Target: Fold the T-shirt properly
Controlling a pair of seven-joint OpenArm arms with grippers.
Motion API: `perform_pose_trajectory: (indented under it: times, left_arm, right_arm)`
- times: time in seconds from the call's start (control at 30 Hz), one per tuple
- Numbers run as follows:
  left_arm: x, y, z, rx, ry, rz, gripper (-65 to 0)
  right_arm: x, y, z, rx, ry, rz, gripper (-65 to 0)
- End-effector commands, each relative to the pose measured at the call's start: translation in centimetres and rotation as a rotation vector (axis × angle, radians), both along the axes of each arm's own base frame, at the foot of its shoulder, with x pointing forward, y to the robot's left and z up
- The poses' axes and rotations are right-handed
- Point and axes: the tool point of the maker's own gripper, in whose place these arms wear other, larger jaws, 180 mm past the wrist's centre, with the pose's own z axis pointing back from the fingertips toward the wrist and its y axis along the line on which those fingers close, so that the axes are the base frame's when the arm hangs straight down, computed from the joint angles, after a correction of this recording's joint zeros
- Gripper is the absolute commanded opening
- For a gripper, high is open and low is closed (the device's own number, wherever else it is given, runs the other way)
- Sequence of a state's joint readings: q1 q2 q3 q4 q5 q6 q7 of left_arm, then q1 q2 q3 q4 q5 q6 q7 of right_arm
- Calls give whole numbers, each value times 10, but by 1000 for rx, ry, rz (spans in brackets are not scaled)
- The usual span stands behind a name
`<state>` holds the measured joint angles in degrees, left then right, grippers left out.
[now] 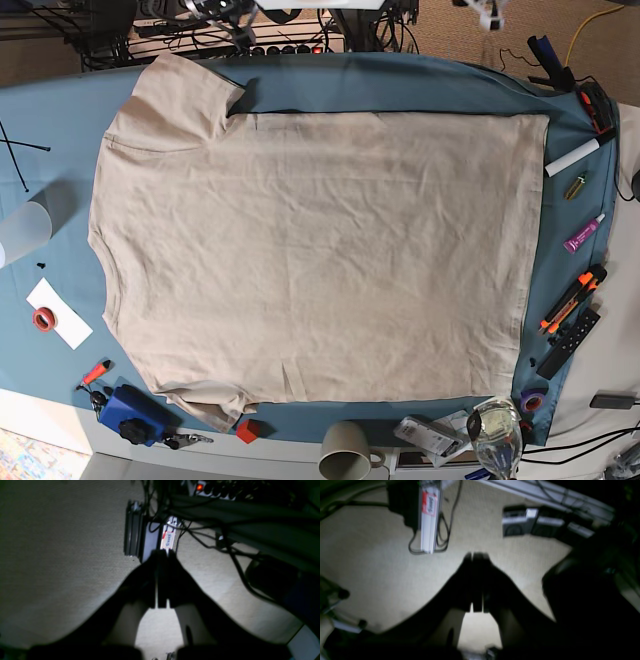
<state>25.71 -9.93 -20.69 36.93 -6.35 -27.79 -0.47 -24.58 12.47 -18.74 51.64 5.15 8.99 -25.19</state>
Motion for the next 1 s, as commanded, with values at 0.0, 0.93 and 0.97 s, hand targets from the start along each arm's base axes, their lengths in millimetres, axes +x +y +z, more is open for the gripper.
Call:
perform_pose_trajectory:
  times: [0.0, 0.93, 0.97]
  left_arm:
    - [-7, 8, 7, 4, -13, 7, -650]
    - [0, 18, 116, 32, -207, -62, -650]
    - [1, 19, 116, 33, -208, -64, -650]
  right_arm:
    - [-4, -4, 8, -2, -16, 9, -650]
    - [72, -31, 285, -414, -580, 94, -650]
    - [74, -39, 285, -428, -579, 72, -650]
